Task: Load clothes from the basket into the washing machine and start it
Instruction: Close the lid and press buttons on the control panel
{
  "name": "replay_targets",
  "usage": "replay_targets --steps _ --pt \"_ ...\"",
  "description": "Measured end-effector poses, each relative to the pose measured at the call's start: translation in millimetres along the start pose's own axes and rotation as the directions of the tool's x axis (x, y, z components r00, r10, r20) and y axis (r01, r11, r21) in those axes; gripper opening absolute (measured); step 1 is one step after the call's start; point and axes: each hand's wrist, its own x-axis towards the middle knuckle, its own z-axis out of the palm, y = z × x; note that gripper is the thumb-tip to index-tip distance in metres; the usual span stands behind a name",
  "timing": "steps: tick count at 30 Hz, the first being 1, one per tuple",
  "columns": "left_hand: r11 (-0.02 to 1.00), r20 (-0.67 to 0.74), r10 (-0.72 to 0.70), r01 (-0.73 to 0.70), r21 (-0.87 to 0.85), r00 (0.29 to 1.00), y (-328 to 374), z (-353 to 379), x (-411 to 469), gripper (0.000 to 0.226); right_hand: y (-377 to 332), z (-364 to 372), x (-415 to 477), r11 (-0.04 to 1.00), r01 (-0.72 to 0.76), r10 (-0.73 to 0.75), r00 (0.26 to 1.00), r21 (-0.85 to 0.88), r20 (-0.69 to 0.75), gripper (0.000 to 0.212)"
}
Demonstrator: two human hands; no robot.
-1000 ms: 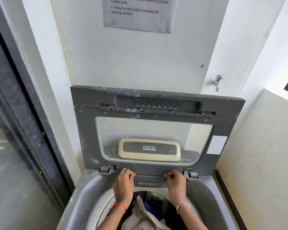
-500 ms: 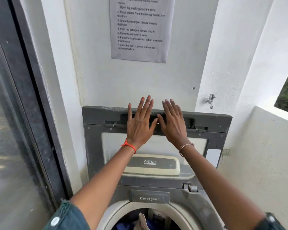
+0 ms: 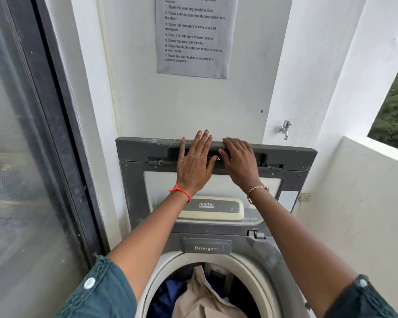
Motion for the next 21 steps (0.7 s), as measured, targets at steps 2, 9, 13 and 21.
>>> replay_targets --steps 2,9,13,21 --pt "1.000 -0.005 0.005 -0.005 0.001 1.000 5.7 -10.6 -10.4 0.052 -5.5 -8.4 -11.1 1.000 0.010 -0.010 0.999 0.015 -0.043 0.036" --pt "1.000 -0.030 0.017 -0.016 0.019 0.999 27.6 -54.0 -58.8 0.043 -23.6 -42.3 -63.8 0.998 0.070 -0.070 0.992 -0.005 -0.103 0.036" --pt "0.997 -0.053 0.061 -0.058 0.045 0.997 40.3 -80.3 -103.8 0.061 -32.0 -63.7 -109.6 0.982 0.152 -0.163 0.983 -0.116 -0.086 0.037" --pt "0.988 0.118 0.123 -0.133 0.082 0.985 62.8 -133.4 -208.3 0.054 -51.3 -101.0 -210.2 0.975 0.209 -0.185 0.953 -0.079 0.240 0.041"
